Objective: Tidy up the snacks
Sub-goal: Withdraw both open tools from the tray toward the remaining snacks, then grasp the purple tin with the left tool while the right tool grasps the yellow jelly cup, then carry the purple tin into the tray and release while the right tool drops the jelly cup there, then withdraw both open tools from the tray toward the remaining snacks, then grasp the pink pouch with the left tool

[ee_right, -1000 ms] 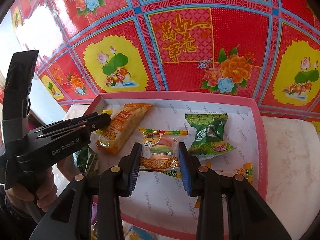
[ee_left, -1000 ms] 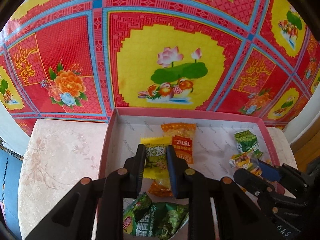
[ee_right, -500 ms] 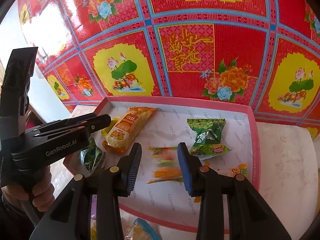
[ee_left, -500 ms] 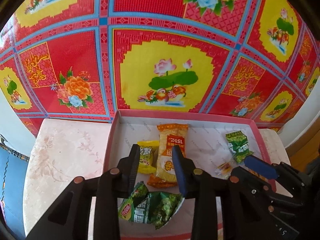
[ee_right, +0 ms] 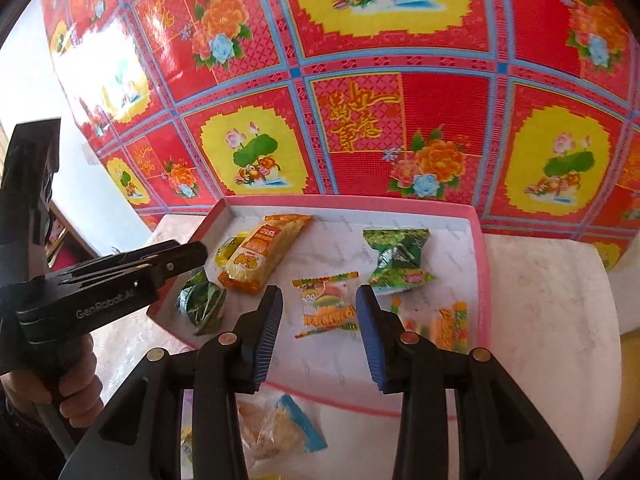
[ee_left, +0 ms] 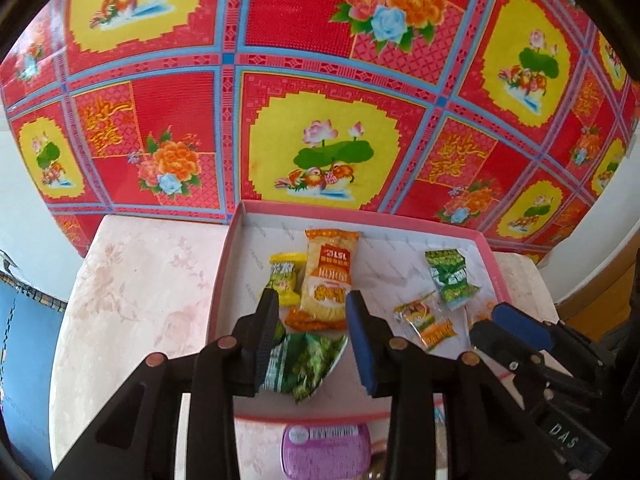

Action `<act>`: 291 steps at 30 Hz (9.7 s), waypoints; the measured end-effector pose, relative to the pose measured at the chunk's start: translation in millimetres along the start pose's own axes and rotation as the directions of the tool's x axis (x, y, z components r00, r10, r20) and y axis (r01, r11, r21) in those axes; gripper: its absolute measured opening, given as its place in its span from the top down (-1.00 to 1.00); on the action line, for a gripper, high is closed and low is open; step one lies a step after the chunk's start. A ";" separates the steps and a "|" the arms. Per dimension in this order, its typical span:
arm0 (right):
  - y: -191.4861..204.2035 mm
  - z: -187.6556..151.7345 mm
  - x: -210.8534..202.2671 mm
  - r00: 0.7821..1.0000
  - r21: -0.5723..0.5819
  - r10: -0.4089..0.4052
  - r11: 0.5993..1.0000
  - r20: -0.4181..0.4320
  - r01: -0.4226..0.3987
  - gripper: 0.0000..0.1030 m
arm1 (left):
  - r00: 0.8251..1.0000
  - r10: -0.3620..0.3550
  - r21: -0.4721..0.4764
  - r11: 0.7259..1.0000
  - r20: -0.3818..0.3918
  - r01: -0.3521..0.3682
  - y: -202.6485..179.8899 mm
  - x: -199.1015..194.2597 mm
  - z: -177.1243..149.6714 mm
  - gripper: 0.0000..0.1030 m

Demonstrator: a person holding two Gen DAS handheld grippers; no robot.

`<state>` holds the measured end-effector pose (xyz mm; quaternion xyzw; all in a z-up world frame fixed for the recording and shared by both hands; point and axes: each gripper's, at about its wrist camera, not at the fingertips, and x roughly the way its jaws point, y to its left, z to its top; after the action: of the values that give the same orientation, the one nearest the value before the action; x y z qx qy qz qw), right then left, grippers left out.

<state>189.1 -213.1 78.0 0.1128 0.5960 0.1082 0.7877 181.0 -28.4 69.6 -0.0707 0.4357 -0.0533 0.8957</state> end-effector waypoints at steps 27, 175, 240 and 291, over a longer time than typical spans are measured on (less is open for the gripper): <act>-0.3 -57.9 -39.6 1.000 0.048 -0.005 0.999 -0.016 0.006 0.09 | 0.999 0.001 -0.010 1.000 -0.048 -0.001 0.0 -36.8 -56.1 0.28; -53.7 6.2 9.5 0.993 0.046 -0.111 0.993 0.028 0.110 0.28 | 0.997 -0.043 0.127 0.991 -0.061 0.051 -59.9 28.7 -27.2 -0.26; -23.2 -62.7 -65.6 0.991 0.071 -0.123 0.990 0.050 0.120 -0.02 | 0.996 -0.075 0.089 0.993 -0.047 0.079 -52.7 -61.8 -43.8 -0.27; -6.8 -90.7 -89.0 0.990 0.037 -0.144 0.989 0.002 0.144 -0.02 | 0.970 -0.100 0.137 0.982 -0.224 0.133 -58.3 -61.6 -130.1 0.43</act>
<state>78.2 -242.2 133.3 0.0841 0.6026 0.0400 0.7926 38.6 -86.6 47.9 -0.0219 0.5201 -0.1460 0.8413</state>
